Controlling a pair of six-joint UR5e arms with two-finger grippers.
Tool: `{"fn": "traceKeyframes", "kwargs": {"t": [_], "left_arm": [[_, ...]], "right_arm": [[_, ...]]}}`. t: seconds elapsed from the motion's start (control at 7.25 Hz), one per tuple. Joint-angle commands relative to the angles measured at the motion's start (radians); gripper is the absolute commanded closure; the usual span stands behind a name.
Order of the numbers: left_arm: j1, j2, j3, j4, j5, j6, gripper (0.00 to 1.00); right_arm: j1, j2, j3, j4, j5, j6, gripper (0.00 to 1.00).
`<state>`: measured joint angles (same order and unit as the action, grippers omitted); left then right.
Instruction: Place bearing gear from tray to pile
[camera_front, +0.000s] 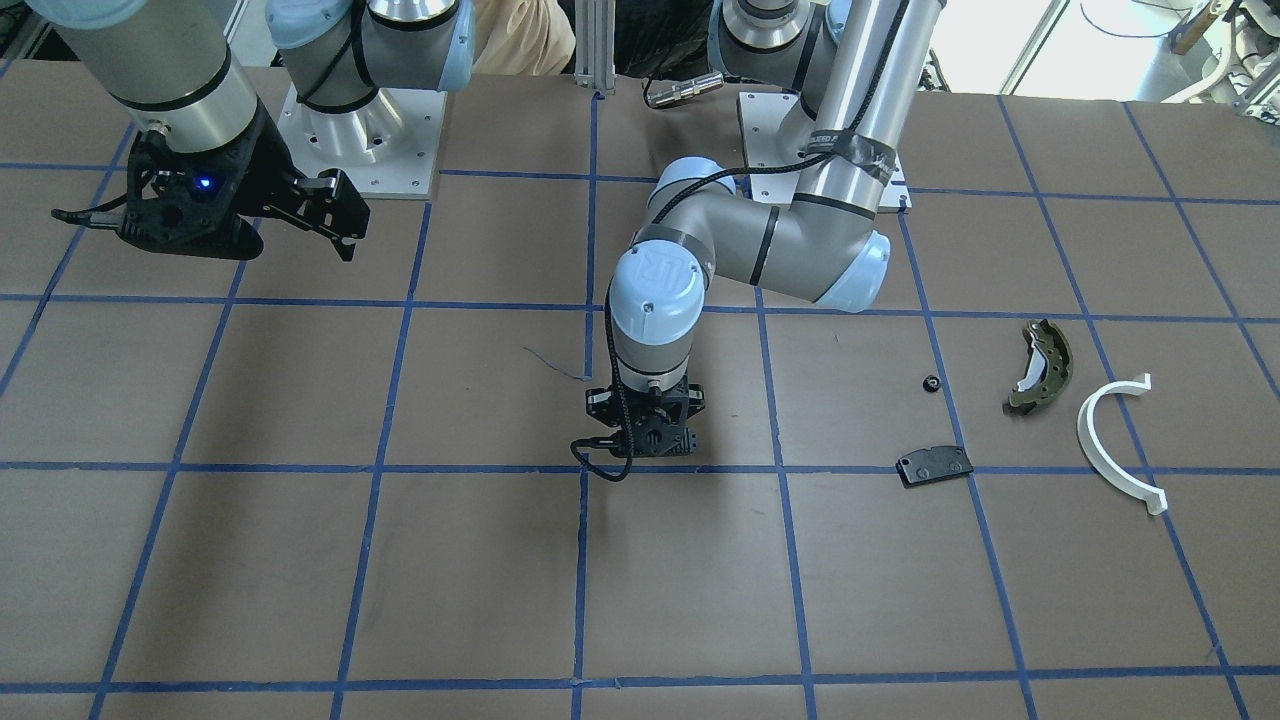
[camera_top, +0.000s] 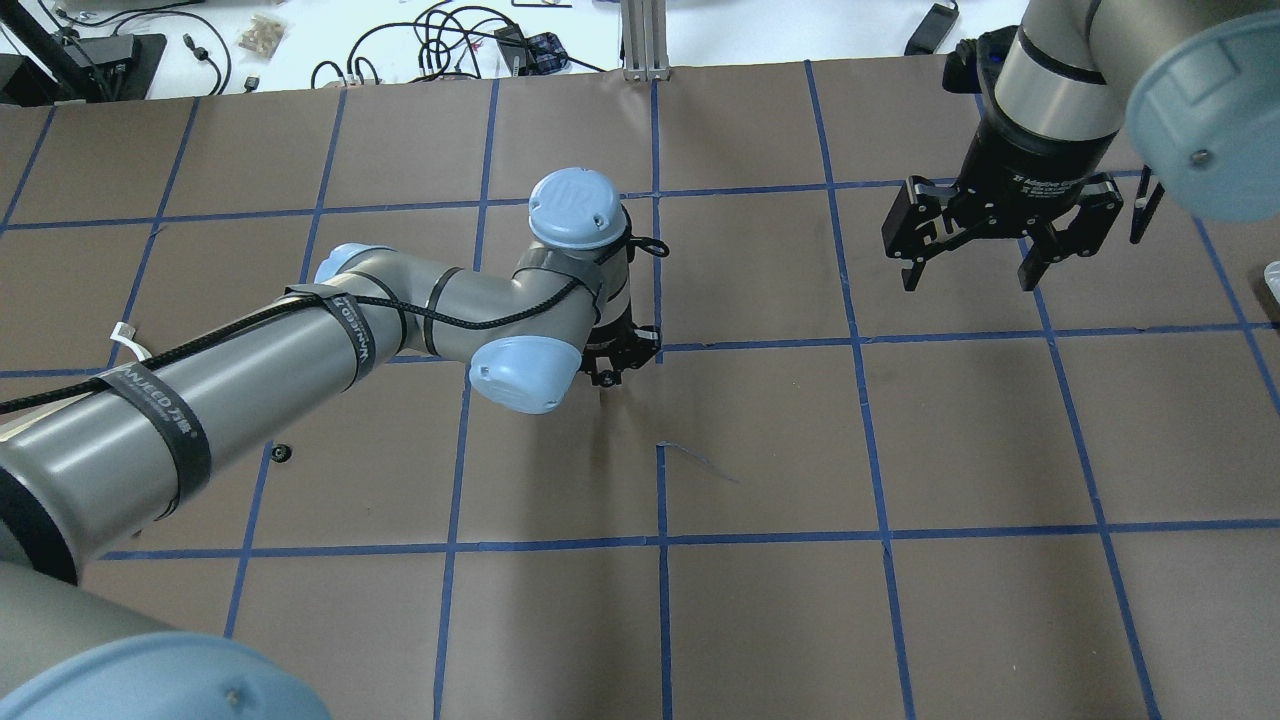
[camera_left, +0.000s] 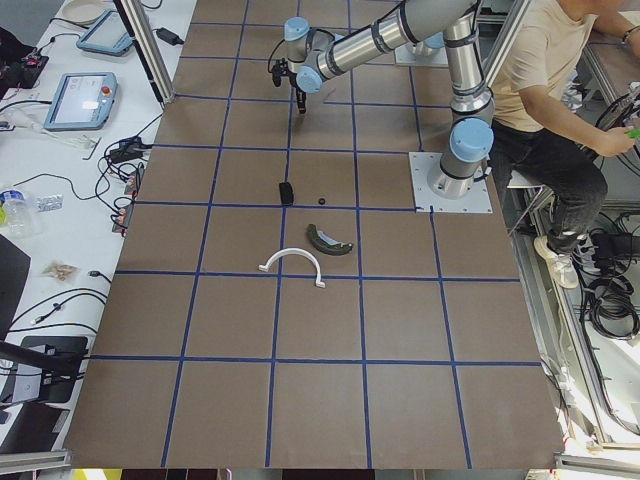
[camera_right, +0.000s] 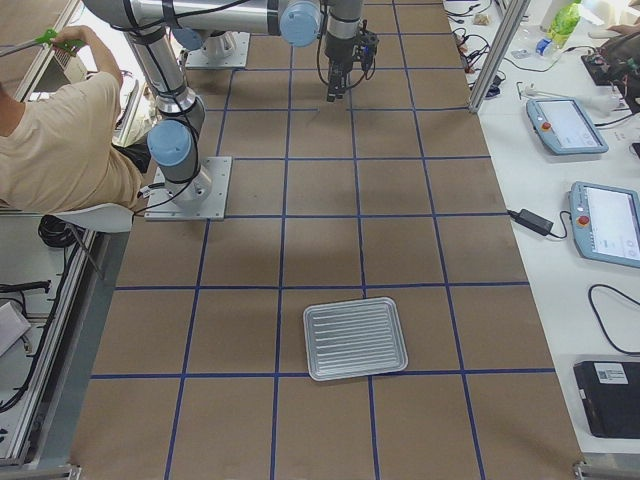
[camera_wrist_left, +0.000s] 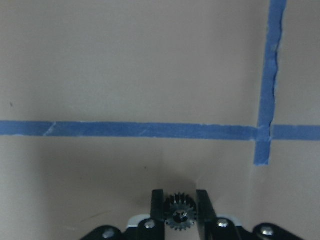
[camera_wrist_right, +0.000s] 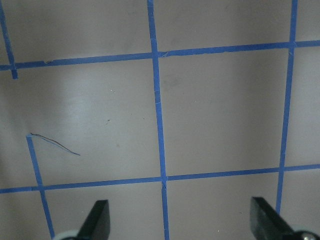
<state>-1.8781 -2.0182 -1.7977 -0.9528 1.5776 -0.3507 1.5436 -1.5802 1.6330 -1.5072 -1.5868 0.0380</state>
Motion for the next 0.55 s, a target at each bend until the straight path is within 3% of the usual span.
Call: {"fn": "traceKeyframes", "kwargs": {"t": [0.0, 0.14, 0.41], "left_arm": [[0.086, 0.115, -0.008, -0.178, 0.004, 0.191, 1.00], [0.156, 0.177, -0.024, -0.270, 0.004, 0.266, 1.00], [0.300, 0.292, -0.107, -0.313, 0.037, 0.416, 1.00]], "right_arm": [[0.001, 0.000, 0.001, 0.001, -0.004, -0.001, 0.00], [0.001, -0.001, 0.001, 0.001, -0.007, -0.001, 0.00], [0.001, -0.001, 0.001, 0.001, -0.010, -0.015, 0.00]]}}
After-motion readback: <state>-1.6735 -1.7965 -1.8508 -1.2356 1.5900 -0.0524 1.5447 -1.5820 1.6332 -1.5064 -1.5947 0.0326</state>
